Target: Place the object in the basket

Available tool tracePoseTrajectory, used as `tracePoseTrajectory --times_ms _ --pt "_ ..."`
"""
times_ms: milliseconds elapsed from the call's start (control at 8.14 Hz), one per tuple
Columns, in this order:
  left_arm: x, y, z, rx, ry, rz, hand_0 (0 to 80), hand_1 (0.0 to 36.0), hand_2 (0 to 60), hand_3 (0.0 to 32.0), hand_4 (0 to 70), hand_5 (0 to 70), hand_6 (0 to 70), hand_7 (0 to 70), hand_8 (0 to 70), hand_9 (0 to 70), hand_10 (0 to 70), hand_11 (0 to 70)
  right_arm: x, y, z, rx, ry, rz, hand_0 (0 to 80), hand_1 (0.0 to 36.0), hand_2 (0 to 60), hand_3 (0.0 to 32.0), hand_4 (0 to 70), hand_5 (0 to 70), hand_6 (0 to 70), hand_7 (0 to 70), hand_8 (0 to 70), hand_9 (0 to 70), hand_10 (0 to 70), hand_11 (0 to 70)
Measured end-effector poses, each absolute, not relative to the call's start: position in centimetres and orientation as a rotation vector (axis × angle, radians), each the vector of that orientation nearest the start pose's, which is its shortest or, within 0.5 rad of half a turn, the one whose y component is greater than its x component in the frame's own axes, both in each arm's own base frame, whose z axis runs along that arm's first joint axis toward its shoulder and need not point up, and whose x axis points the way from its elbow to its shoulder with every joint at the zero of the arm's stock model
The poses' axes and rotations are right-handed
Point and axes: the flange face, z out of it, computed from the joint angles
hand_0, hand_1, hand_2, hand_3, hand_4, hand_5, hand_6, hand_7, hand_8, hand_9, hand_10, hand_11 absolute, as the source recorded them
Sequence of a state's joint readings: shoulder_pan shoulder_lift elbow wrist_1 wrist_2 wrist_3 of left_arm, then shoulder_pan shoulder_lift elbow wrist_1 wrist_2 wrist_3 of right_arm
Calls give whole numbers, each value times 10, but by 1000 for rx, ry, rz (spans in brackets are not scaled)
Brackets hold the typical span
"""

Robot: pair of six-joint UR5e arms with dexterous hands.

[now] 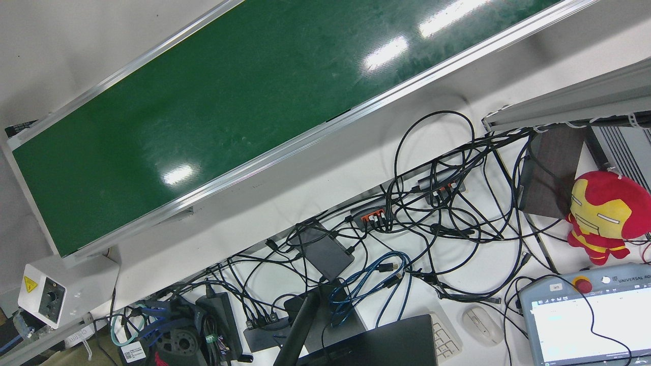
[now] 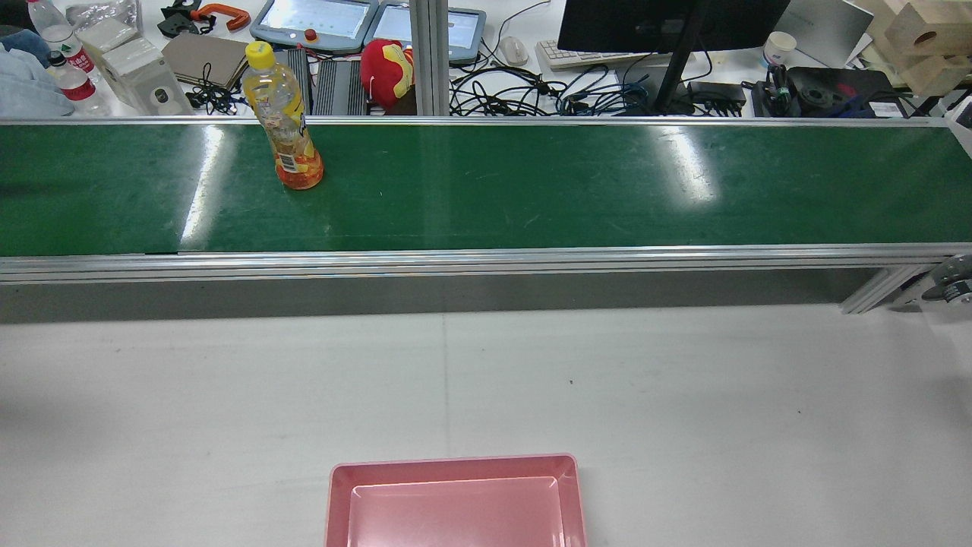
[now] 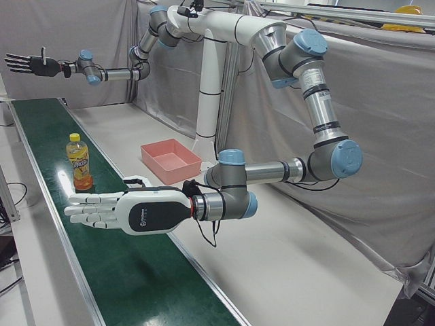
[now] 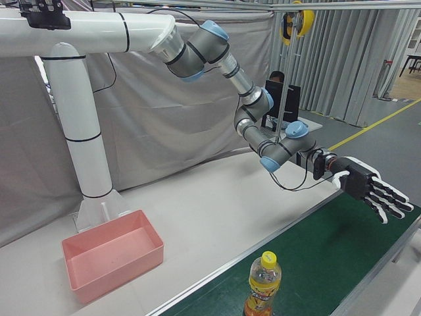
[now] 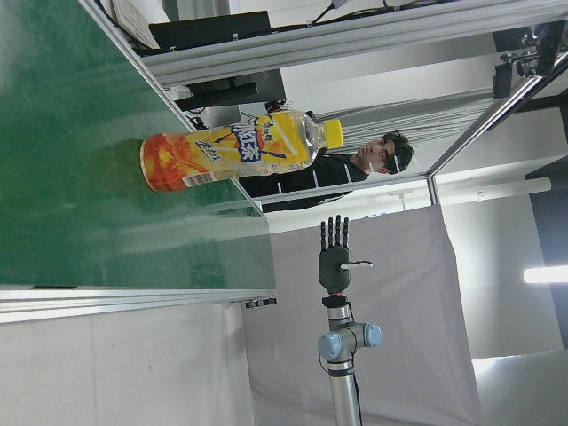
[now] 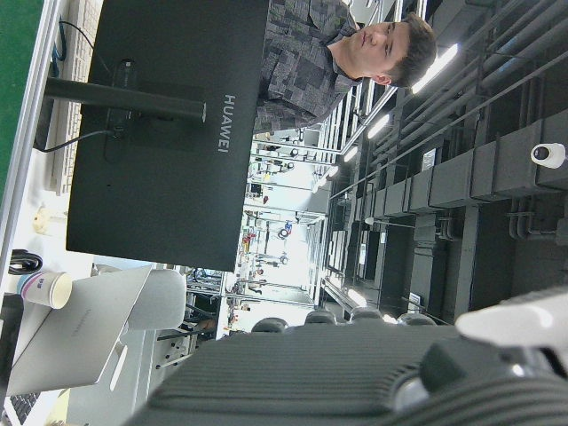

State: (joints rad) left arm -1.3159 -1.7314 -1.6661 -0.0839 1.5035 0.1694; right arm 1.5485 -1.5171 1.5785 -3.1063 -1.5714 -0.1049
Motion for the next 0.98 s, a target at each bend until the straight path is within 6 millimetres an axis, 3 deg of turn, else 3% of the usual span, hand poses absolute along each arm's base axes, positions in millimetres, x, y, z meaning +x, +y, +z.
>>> tracePoseTrajectory --times_ms 368,614,737,982 --pt "10 -591 542 -47 2428 -1678 589 136 0 4 1 43 0 0 44 53 76 134 122 -526 652 -100 2390 -2167 0 0 0 0 0 0 0 0 0 0 0 0" --pt "14 -591 533 -49 2439 -1655 617 144 0 2 33 14 0 0 36 40 30 67 122 -526 652 -100 2390 -2166 0 0 0 0 0 0 0 0 0 0 0 0" --pt "22 -589 524 -59 2437 -1638 616 138 0 4 41 3 0 0 29 29 12 41 122 -526 652 -100 2390 -2165 0 0 0 0 0 0 0 0 0 0 0 0" --pt "49 -581 502 -80 2408 -1599 634 156 0 4 32 13 0 0 15 10 52 100 122 -526 652 -100 2391 -2165 0 0 0 0 0 0 0 0 0 0 0 0"
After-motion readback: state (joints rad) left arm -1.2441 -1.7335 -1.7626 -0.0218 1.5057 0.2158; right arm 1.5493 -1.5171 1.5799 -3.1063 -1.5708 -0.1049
